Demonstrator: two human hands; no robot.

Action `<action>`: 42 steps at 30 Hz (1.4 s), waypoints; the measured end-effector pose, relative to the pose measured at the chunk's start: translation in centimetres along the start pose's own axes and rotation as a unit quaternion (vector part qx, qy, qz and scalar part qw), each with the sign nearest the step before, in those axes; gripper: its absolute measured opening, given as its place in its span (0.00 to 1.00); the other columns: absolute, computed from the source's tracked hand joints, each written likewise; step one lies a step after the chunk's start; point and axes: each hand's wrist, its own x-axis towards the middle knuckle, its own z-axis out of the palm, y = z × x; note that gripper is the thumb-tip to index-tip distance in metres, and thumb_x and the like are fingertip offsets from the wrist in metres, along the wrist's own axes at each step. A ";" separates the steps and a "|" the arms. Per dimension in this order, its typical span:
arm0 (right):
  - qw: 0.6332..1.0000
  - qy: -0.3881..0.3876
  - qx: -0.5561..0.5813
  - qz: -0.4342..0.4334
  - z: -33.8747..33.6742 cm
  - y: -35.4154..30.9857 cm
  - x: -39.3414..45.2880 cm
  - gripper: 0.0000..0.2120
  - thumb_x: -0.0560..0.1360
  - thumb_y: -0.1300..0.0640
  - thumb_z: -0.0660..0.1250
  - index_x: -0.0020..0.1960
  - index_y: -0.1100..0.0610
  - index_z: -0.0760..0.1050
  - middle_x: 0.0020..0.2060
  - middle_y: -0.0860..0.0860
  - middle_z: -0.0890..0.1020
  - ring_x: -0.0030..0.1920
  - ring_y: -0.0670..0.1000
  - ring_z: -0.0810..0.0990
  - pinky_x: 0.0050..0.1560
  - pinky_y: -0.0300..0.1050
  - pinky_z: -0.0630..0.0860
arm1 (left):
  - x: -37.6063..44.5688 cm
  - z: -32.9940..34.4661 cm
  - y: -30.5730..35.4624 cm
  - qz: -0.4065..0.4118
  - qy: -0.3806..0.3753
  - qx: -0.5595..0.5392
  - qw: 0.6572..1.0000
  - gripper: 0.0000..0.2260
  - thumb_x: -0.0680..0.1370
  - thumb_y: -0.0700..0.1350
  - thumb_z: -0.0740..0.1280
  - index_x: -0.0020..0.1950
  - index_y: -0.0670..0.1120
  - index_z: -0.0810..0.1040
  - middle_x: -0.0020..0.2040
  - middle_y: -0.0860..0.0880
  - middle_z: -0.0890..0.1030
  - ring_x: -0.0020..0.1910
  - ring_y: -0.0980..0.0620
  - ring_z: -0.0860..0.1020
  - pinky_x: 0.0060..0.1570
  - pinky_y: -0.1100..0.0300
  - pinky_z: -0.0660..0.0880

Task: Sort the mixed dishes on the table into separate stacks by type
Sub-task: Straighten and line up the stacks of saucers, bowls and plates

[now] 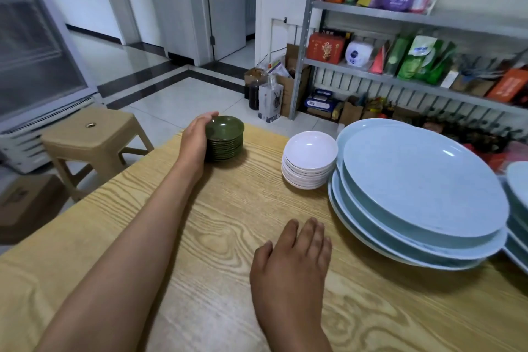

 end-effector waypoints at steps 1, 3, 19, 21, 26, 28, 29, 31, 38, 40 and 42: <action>1.000 0.001 0.002 0.002 0.0 0.0 0.0 0.30 0.70 0.49 0.54 0.61 0.68 0.76 0.63 0.70 0.74 0.67 0.68 0.70 0.69 0.63 0.60 | -0.5 0.7 0.1 0.008 -0.004 0.011 1.000 0.12 0.76 0.54 0.61 0.52 0.56 0.83 0.57 0.53 0.81 0.59 0.50 0.77 0.60 0.50 0.74; 1.000 0.001 0.003 0.004 -0.1 -0.1 0.0 0.30 0.70 0.49 0.54 0.61 0.68 0.76 0.63 0.70 0.74 0.67 0.68 0.70 0.69 0.63 0.60 | -1.6 2.4 0.2 0.029 -0.017 0.026 0.999 0.13 0.79 0.48 0.58 0.54 0.54 0.82 0.56 0.54 0.80 0.56 0.54 0.76 0.54 0.60 0.74; 0.999 -0.007 0.033 0.010 -0.3 0.1 0.3 0.29 0.68 0.49 0.55 0.60 0.65 0.77 0.63 0.67 0.75 0.67 0.65 0.71 0.68 0.60 0.58 | -4.7 6.2 -0.6 0.106 -0.038 0.164 0.980 0.17 0.83 0.50 0.51 0.67 0.50 0.73 0.66 0.52 0.73 0.61 0.57 0.69 0.56 0.66 0.64; 0.999 -0.009 0.044 0.010 -0.4 0.3 0.7 0.28 0.66 0.48 0.56 0.59 0.63 0.78 0.63 0.65 0.76 0.67 0.63 0.73 0.69 0.58 0.57 | -6.0 6.1 -0.3 0.149 -0.012 0.220 0.964 0.19 0.83 0.52 0.51 0.71 0.48 0.70 0.69 0.50 0.71 0.66 0.54 0.68 0.63 0.60 0.63; 0.997 -0.063 0.021 -0.040 -0.4 1.3 0.7 0.31 0.66 0.46 0.55 0.58 0.65 0.80 0.61 0.65 0.79 0.64 0.62 0.77 0.66 0.58 0.59 | -11.5 6.4 1.7 0.290 -0.060 0.413 0.861 0.21 0.83 0.52 0.51 0.74 0.45 0.65 0.75 0.46 0.64 0.75 0.49 0.59 0.73 0.45 0.57; 0.993 -0.071 0.010 -0.091 -0.9 2.3 0.2 0.30 0.68 0.47 0.55 0.56 0.65 0.82 0.57 0.62 0.82 0.61 0.60 0.79 0.64 0.56 0.61 | -14.2 6.9 2.4 0.314 -0.096 0.445 0.833 0.22 0.83 0.53 0.50 0.73 0.46 0.66 0.76 0.48 0.62 0.76 0.50 0.56 0.73 0.44 0.55; 0.990 -0.073 0.003 -0.124 -1.3 3.1 -0.1 0.27 0.70 0.47 0.55 0.56 0.63 0.82 0.56 0.59 0.83 0.60 0.58 0.80 0.64 0.55 0.62 | -15.6 7.1 2.8 0.322 -0.114 0.444 0.829 0.22 0.83 0.53 0.50 0.73 0.47 0.66 0.76 0.49 0.62 0.76 0.51 0.54 0.74 0.44 0.54; 0.976 -0.077 0.009 -0.204 -2.5 5.5 -1.0 0.21 0.73 0.49 0.59 0.57 0.58 0.82 0.56 0.56 0.83 0.60 0.56 0.80 0.65 0.53 0.66 | -18.8 8.1 3.7 0.330 -0.150 0.422 0.831 0.21 0.83 0.54 0.50 0.73 0.49 0.66 0.76 0.51 0.61 0.77 0.54 0.52 0.75 0.47 0.52; 0.929 -0.010 0.364 0.063 -11.1 18.1 -6.1 0.15 0.68 0.47 0.58 0.48 0.43 0.80 0.41 0.43 0.84 0.43 0.45 0.82 0.49 0.46 0.79 | -30.4 16.3 5.2 0.305 -0.270 0.213 0.888 0.14 0.82 0.52 0.56 0.66 0.55 0.72 0.68 0.62 0.69 0.70 0.64 0.62 0.69 0.64 0.58; 0.882 0.121 0.430 0.152 -14.1 22.1 -6.3 0.10 0.68 0.54 0.61 0.40 0.47 0.81 0.33 0.48 0.83 0.32 0.48 0.80 0.37 0.48 0.79 | -33.5 19.6 4.2 0.301 -0.278 0.148 0.900 0.11 0.82 0.49 0.57 0.61 0.54 0.75 0.62 0.60 0.75 0.64 0.66 0.69 0.63 0.69 0.64; 0.835 0.232 0.456 0.201 -17.4 25.7 -5.2 0.11 0.69 0.64 0.62 0.35 0.52 0.80 0.28 0.51 0.81 0.26 0.49 0.74 0.30 0.43 0.71 | -35.5 22.7 2.8 0.278 -0.256 0.099 0.920 0.09 0.81 0.46 0.58 0.56 0.51 0.77 0.54 0.59 0.78 0.56 0.65 0.73 0.54 0.71 0.68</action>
